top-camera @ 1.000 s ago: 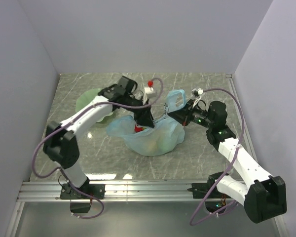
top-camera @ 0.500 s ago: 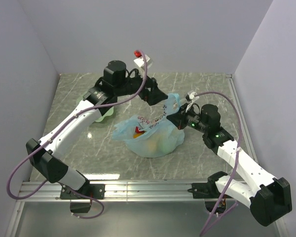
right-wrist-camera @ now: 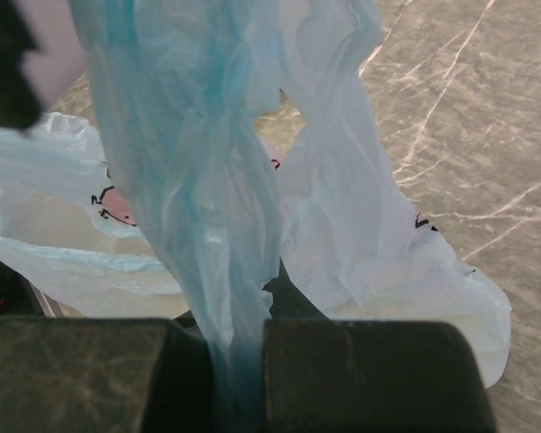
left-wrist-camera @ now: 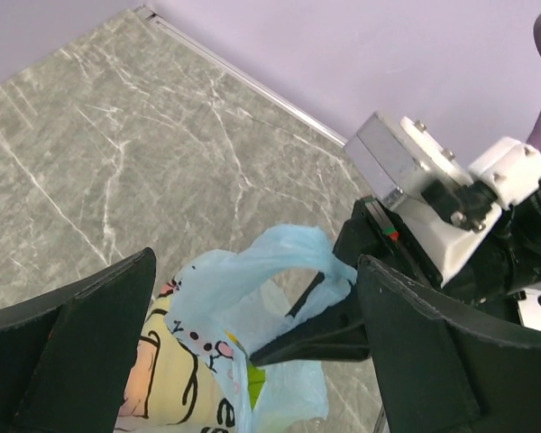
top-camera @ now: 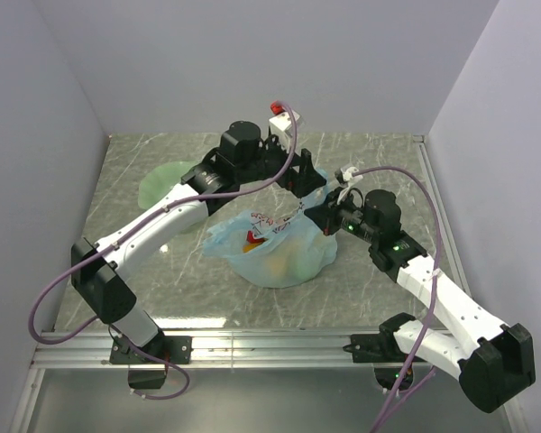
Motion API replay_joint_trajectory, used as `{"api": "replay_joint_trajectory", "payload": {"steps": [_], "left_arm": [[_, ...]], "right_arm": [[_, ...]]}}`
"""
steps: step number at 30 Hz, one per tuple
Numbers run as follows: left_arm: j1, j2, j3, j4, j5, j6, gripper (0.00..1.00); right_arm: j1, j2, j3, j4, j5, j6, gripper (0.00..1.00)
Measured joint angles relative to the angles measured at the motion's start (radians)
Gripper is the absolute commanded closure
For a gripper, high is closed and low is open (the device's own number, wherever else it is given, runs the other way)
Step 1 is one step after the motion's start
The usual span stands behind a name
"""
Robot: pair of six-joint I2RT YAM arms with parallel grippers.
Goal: Place the fake fruits into the plastic bag and tie a complex knot
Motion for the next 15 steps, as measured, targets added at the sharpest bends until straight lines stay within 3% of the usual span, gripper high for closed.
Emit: {"api": "replay_joint_trajectory", "payload": {"steps": [4, 11, 15], "left_arm": [[-0.010, 0.003, -0.007, 0.029, -0.035, 0.001, 0.05], [-0.011, 0.011, -0.015, 0.076, -0.038, 0.017, 0.22], [-0.012, 0.028, -0.015, 0.080, -0.003, 0.019, 0.19]], "right_arm": [[0.005, 0.000, 0.000, -0.005, 0.000, -0.007, 1.00], [0.012, 0.000, 0.000, -0.012, 0.000, -0.016, 1.00], [0.013, 0.000, 0.000, -0.013, 0.005, -0.019, 1.00]]}}
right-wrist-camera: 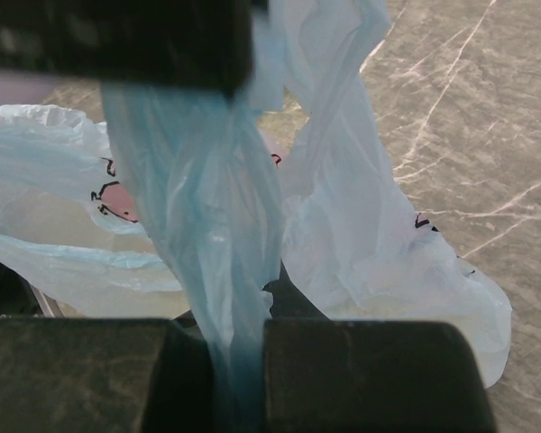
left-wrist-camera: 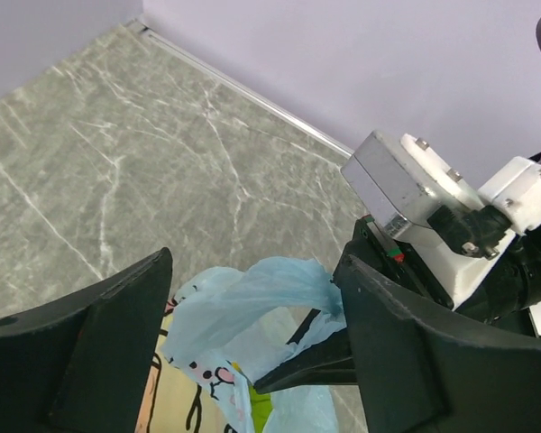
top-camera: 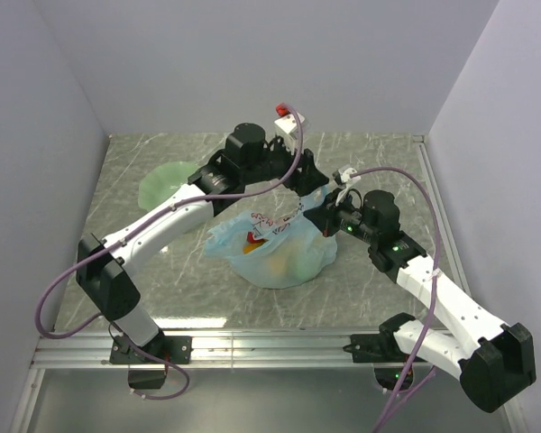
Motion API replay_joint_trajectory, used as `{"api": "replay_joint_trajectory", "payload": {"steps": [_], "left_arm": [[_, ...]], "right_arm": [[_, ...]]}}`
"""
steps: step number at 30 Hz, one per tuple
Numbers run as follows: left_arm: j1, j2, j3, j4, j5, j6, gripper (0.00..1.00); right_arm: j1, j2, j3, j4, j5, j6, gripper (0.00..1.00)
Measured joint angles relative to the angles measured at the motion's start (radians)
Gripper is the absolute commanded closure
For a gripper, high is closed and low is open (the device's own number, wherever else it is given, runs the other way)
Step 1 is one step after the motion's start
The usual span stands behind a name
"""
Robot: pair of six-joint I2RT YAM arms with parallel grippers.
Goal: Place the fake fruits into the plastic bag and tie a complex knot
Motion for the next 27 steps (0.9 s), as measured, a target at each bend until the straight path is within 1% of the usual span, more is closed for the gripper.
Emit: {"api": "replay_joint_trajectory", "payload": {"steps": [2, 4, 7, 8, 10, 11, 13, 14, 15, 17, 22, 27], "left_arm": [[0.000, 0.010, 0.000, -0.001, 0.015, -0.002, 0.14], [-0.001, 0.017, 0.000, -0.008, 0.022, -0.005, 0.17], [-0.001, 0.024, -0.002, -0.016, 0.027, -0.021, 0.38], [-0.001, 0.026, -0.002, -0.021, 0.031, -0.022, 0.61], [-0.001, 0.028, -0.002, -0.026, 0.044, -0.031, 0.89], [0.000, 0.028, -0.002, -0.027, 0.059, -0.029, 1.00], [0.003, 0.029, -0.002, -0.027, 0.085, -0.029, 1.00], [0.006, 0.029, -0.002, -0.024, 0.109, -0.029, 1.00], [0.016, 0.028, -0.004, -0.016, 0.148, -0.035, 1.00], [0.038, 0.028, -0.015, 0.005, 0.222, -0.050, 1.00], [0.101, 0.028, -0.054, 0.062, 0.404, -0.109, 1.00], [0.105, 0.028, -0.070, 0.135, 0.551, -0.174, 1.00]], "right_arm": [[0.000, 0.000, 0.001, -0.004, 0.003, -0.001, 1.00], [0.000, 0.000, 0.004, -0.008, 0.009, -0.003, 1.00], [0.000, 0.000, 0.006, -0.010, 0.010, -0.004, 1.00], [0.000, 0.000, 0.006, -0.011, 0.010, -0.004, 1.00], [0.002, 0.000, 0.006, -0.014, 0.009, -0.004, 0.85], [0.002, 0.000, 0.006, -0.015, 0.009, -0.006, 0.61], [0.002, -0.006, 0.006, -0.025, 0.008, -0.014, 0.33], [0.001, -0.012, 0.006, -0.032, 0.007, -0.019, 0.14], [-0.005, -0.021, 0.006, -0.040, 0.002, -0.021, 0.10], [-0.030, -0.053, 0.006, -0.048, -0.040, -0.044, 0.08], [-0.153, -0.101, 0.033, -0.035, -0.190, -0.061, 0.06], [-0.179, -0.062, 0.055, 0.087, -0.320, -0.046, 0.06]]}}
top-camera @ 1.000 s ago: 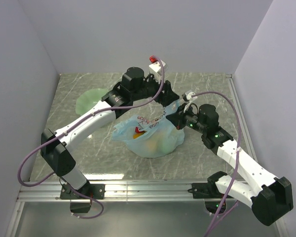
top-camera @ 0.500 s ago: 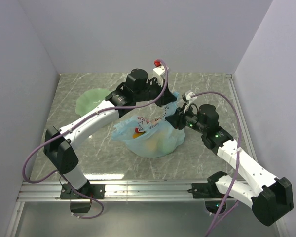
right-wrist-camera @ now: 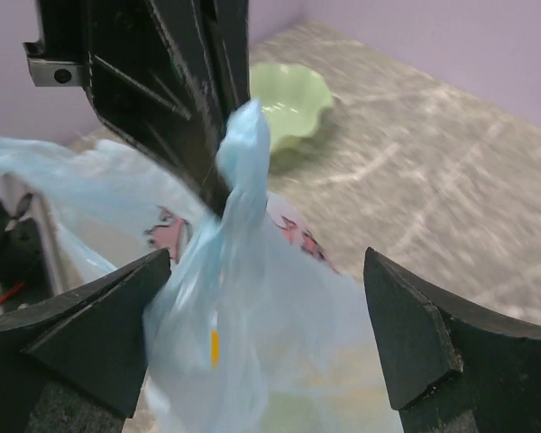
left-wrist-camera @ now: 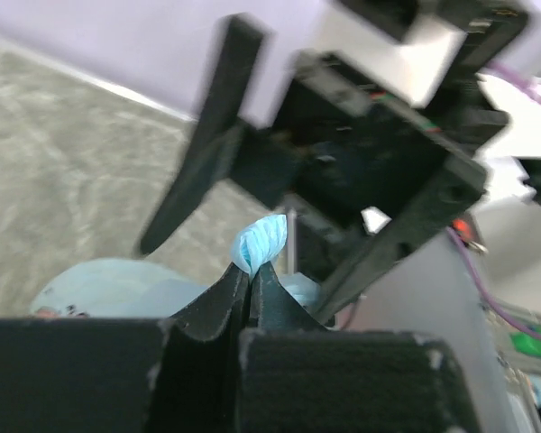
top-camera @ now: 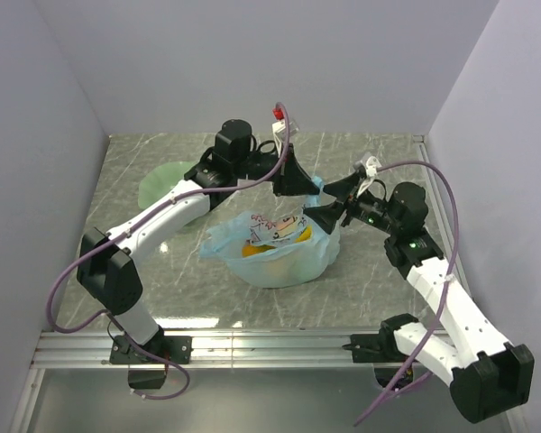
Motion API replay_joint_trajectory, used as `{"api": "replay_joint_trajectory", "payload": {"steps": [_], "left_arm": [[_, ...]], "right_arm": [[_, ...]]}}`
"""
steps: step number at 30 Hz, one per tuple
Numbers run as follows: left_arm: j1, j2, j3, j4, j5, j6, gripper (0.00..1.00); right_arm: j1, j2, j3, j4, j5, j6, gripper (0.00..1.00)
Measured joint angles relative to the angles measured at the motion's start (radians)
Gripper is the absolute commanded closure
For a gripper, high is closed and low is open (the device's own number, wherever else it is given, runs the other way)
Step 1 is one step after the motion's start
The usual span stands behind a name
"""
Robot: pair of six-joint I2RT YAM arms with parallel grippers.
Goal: Place the fake fruits into the plastic bag and tie a complex knot
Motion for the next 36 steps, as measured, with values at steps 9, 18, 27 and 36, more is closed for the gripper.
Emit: {"api": "replay_joint_trajectory", "payload": {"steps": [9, 18, 27, 36], "left_arm": [[0.002, 0.009, 0.000, 0.158, 0.158, -0.125, 1.00], [0.052, 0.093, -0.002, 0.255, 0.181, -0.225, 1.00], [0.063, 0.140, -0.002, 0.326, 0.212, -0.290, 1.00], [0.079, 0.182, 0.000, 0.294, 0.192, -0.271, 0.98]], "right_arm": [[0.026, 0.176, -0.006, 0.261, -0.116, 0.099, 0.40], [0.048, 0.339, -0.142, 0.596, -0.076, 0.314, 0.62], [0.068, 0.436, -0.266, 0.719, 0.074, 0.367, 0.59], [0.075, 0.502, -0.261, 0.730, 0.154, 0.368, 1.00]]}}
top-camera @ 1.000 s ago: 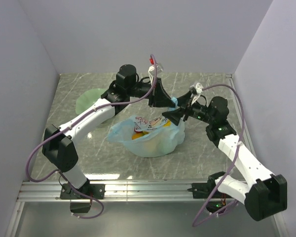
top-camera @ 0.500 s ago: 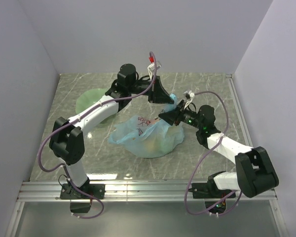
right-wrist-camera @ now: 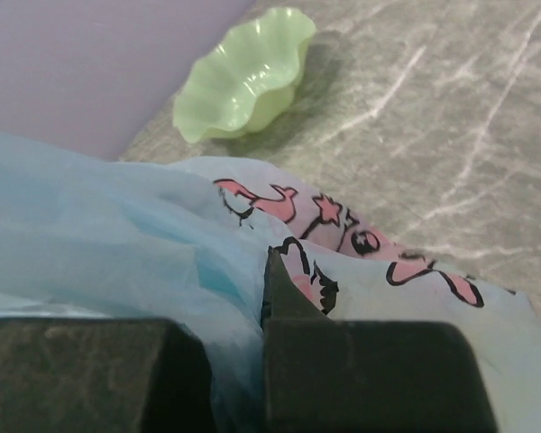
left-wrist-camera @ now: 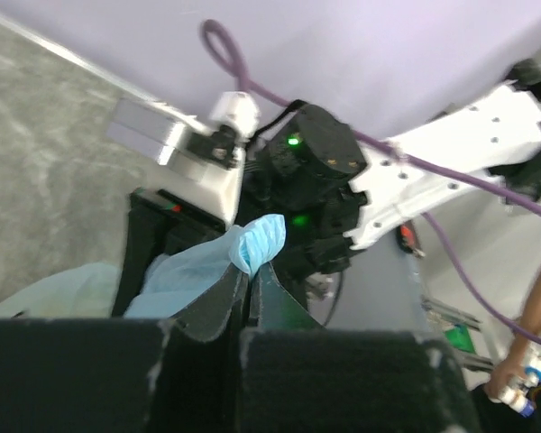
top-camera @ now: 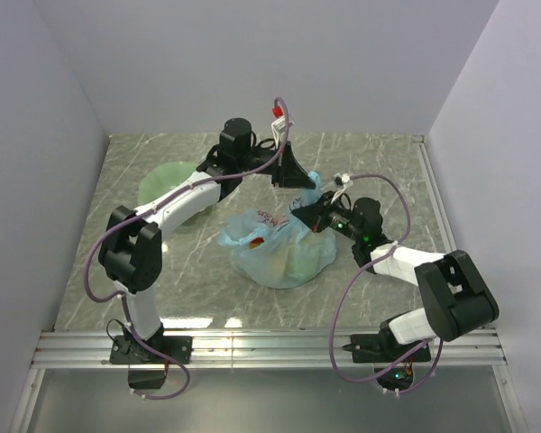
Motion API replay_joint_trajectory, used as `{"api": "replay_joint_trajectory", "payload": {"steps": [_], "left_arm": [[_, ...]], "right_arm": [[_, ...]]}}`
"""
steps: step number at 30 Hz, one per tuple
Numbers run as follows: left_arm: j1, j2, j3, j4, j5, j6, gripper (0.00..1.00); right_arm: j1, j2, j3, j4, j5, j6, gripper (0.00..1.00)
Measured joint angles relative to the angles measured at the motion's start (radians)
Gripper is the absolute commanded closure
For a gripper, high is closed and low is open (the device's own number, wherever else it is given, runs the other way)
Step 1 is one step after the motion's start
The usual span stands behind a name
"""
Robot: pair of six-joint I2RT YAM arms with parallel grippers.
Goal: Place the fake fruits into the plastic bag and tie a complex knot
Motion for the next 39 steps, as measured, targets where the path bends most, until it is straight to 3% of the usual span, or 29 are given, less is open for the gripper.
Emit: {"api": "replay_joint_trajectory", "payload": {"steps": [6, 11, 16, 20, 26, 31, 39], "left_arm": [[0.040, -0.003, 0.066, -0.242, -0.103, 0.198, 0.63], [0.115, -0.083, 0.064, -0.371, -0.122, 0.338, 0.17], [0.203, -0.253, 0.090, -0.630, -0.096, 0.593, 0.02], [0.198, -0.362, 0.131, -0.792, -0.055, 0.736, 0.01], [0.099, -0.430, 0.102, -0.838, -0.039, 0.817, 0.01], [-0.071, -0.359, 0.150, -0.964, -0.085, 0.994, 0.01], [-0.150, -0.179, 0.337, -1.213, -0.138, 1.257, 0.11]], "right_arm": [[0.000, -0.004, 0.003, -0.187, 0.077, -0.040, 1.00], [-0.017, 0.039, 0.028, -0.444, 0.140, -0.047, 1.00], [-0.016, 0.042, 0.092, -0.578, 0.138, -0.048, 1.00], [-0.002, 0.023, 0.124, -0.610, 0.136, -0.063, 1.00], [0.037, 0.004, 0.126, -0.643, 0.134, -0.119, 1.00], [0.052, -0.006, 0.126, -0.664, 0.134, -0.166, 1.00], [0.052, -0.008, 0.134, -0.676, 0.137, -0.205, 1.00]]}}
